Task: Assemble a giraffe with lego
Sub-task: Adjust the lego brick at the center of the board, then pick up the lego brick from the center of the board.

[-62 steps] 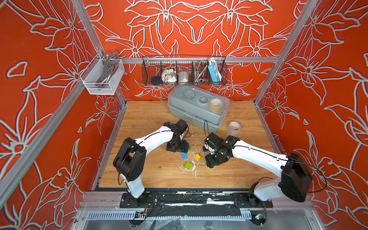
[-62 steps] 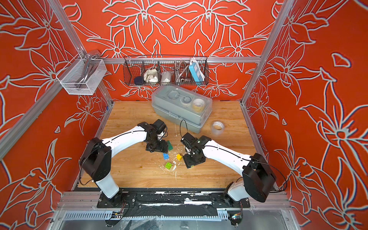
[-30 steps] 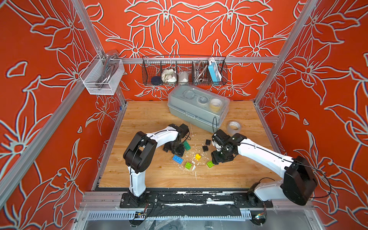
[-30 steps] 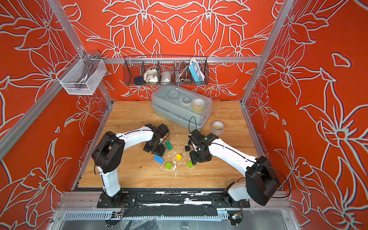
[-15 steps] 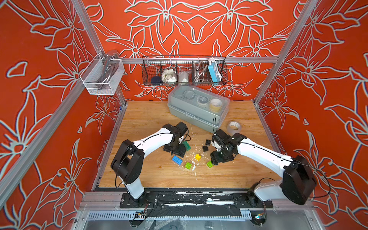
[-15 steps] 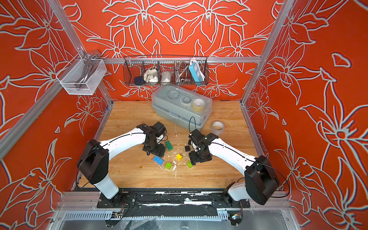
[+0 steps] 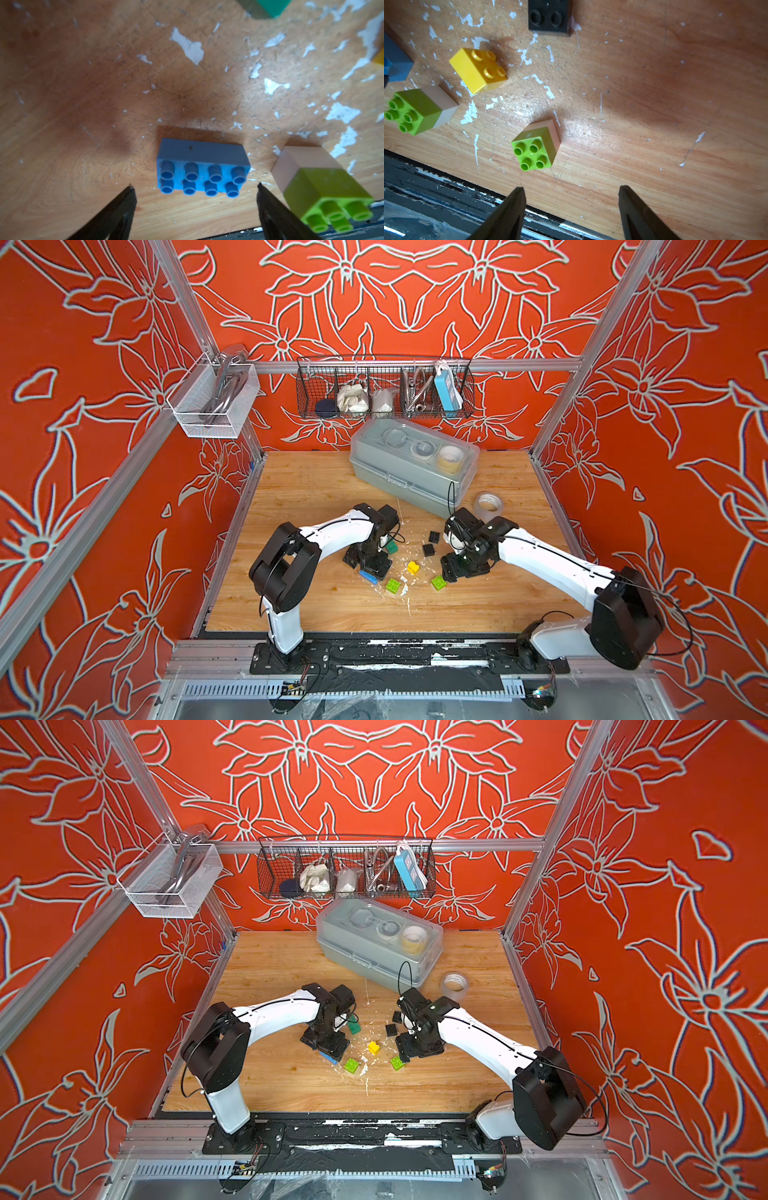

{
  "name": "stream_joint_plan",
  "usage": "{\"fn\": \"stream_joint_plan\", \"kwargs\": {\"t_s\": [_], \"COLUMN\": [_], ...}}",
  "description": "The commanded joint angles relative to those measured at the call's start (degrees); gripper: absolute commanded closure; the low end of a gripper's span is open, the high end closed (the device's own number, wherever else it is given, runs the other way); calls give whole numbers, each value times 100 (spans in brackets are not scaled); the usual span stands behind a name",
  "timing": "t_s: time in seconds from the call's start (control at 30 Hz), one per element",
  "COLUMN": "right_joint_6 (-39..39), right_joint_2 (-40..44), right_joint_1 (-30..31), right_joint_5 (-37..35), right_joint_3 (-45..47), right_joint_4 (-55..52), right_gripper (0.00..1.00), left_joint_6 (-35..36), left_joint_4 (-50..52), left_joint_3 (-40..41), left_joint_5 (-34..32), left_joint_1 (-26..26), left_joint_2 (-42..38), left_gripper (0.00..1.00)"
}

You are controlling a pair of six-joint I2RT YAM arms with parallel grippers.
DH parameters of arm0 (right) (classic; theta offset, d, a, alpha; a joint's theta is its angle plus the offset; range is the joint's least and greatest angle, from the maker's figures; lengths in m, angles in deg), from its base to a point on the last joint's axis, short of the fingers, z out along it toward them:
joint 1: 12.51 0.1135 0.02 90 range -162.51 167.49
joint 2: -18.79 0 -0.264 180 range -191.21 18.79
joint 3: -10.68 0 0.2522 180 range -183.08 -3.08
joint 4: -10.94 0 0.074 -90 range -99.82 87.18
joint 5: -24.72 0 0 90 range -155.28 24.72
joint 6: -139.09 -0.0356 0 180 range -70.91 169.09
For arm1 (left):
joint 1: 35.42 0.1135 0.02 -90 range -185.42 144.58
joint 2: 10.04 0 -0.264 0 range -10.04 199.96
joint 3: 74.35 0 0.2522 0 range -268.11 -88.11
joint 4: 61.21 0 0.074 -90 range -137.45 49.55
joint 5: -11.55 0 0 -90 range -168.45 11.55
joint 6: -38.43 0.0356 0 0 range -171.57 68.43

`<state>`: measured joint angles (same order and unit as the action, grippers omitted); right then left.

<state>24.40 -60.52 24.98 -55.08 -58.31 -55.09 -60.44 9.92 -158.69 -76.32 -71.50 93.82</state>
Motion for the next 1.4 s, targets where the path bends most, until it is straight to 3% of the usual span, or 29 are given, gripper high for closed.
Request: {"fn": "stream_joint_plan", "kwargs": {"t_s": [0.0,0.17,0.3,0.5,0.6,0.73,0.9,1.17,1.37], "right_joint_6": [70,74,80,109,96,78,73,69,-44], "right_joint_2": [136,145,195,227,272,339,388,488,695], "right_joint_1": [-67,-133,-194,-256,-276,-286,-293,-286,-291], "right_joint_5": [56,95,89,71,35,26,70,79,9], "right_joint_3": [63,98,104,105,117,134,152,162,207], "right_joint_4": [-93,-65,-70,-90,-104,-108,-96,-91,-122], "right_gripper": [25,26,26,26,26,26,26,26,26], "left_joint_6": [-59,-128,-177,-339,-528,-722,-921,-1139,-1590], "left_joint_4": [61,-15,-53,-78,-94,-125,-149,-245,151], "left_joint_3": [-108,-253,-237,-107,-27,49,102,141,214], "left_joint_5": [-208,-147,-144,-81,-81,-140,-252,-231,-247], "left_joint_1": [-30,-48,-66,-66,-66,-66,-66,-66,-64], "left_joint_2": [134,344,407,427,400,287,180,37,-688], "left_gripper": [12,20,31,36,33,21,19,55,56]}}
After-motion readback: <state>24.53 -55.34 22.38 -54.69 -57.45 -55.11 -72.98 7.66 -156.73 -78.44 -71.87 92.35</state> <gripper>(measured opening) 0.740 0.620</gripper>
